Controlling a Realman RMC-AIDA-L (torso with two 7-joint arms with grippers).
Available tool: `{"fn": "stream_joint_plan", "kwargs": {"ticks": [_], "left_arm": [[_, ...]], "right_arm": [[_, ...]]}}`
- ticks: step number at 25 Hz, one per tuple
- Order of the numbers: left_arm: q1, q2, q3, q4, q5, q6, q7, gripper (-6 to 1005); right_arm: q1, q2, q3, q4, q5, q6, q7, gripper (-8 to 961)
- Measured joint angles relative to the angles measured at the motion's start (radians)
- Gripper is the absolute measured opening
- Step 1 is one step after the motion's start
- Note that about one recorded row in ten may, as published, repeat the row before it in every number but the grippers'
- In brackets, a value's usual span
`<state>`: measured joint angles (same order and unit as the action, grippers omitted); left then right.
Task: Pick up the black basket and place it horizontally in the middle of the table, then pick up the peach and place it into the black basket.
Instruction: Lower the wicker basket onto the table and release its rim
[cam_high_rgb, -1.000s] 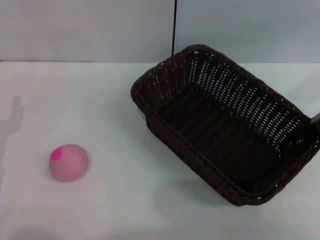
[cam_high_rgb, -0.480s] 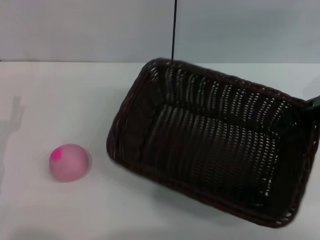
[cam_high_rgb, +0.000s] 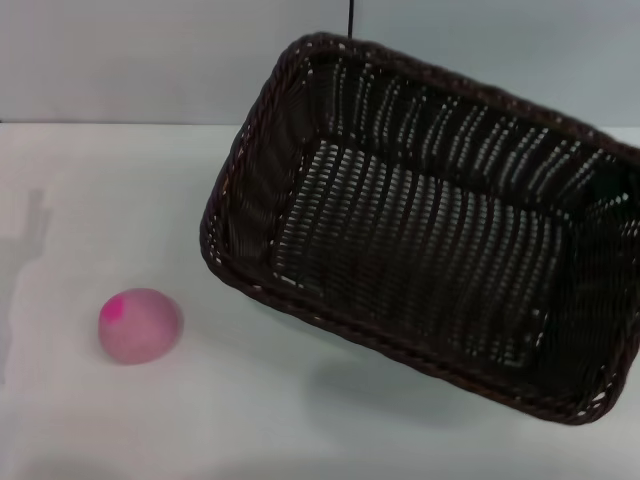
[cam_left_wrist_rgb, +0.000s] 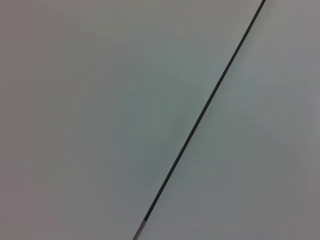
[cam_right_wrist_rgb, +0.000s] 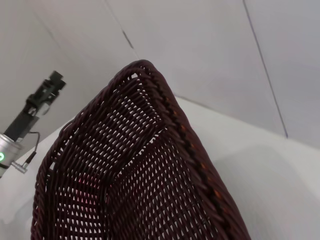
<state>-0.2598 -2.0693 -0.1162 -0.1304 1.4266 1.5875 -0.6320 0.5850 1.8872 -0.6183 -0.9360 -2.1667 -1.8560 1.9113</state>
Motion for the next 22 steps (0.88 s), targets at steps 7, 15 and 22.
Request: {"fn": "stream_joint_plan", "kwargs": {"ticks": [7,15,22], "left_arm": [[0.001,0.0,0.004,0.0,0.0,0.0,-0.038,768],[0.023,-0.002,0.028,-0.026,0.0,0.001,-0.041,768],[0.036,0.0,0.043,-0.042,0.0,0.004,-0.056,767]], "right_arm": [[0.05,-0.033,-0.007,-0.021,0.02,-0.023,-0.168,181],[0.091,-0.014,-0.081,-0.022,0.0,-0.002,-0.309,180],[0.11,-0.007,-0.125,0.052,-0.022,0.042,-0.403,180]]}}
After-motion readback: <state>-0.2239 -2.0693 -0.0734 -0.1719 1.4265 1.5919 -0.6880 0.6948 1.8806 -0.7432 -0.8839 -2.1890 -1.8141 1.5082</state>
